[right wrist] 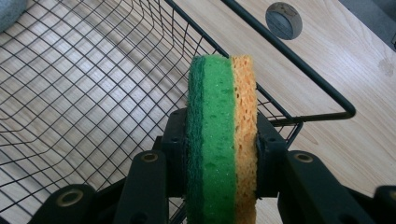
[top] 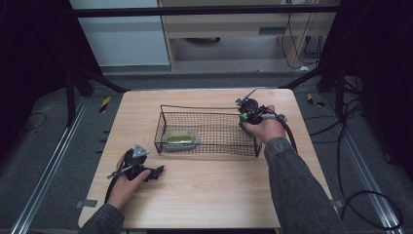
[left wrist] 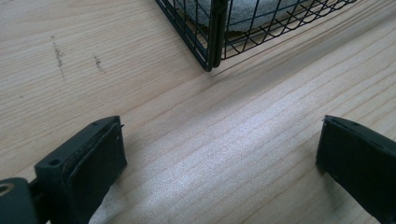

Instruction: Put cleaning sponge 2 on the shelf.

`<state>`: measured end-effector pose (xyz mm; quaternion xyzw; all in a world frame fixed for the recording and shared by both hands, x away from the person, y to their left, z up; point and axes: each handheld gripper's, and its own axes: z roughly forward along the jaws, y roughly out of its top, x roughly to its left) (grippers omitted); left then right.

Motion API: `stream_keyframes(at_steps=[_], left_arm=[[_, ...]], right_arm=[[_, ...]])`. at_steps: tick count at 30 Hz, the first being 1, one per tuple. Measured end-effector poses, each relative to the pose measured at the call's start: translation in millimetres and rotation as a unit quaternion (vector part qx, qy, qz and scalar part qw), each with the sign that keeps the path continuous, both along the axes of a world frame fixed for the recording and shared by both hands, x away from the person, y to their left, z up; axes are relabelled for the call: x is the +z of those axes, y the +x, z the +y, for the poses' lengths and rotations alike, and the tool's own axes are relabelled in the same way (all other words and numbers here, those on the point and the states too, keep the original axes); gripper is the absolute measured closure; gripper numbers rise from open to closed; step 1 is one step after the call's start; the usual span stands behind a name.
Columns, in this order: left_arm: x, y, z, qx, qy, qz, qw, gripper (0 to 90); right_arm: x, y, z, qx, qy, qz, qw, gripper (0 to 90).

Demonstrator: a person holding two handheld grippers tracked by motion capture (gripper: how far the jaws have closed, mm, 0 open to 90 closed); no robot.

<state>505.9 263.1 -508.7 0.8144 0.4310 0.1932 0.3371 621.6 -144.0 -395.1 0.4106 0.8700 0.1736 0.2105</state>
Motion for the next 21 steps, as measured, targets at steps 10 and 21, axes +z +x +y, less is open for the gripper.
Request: stream_keyframes(at_steps=[10, 21], left_arm=[[0.0, 0.1, -0.1, 0.0, 0.0, 0.0, 1.0, 0.0], [-0.1, 0.2, -0.1, 0.0, 0.0, 0.0, 1.0, 0.0]], right_arm=[[-10.0, 5.1, 1.9, -0.004, -0.006, 0.002, 1.0, 64.4], [-17.7, 5.3, -0.1, -0.012, 0.003, 0.009, 0.9999, 64.1]])
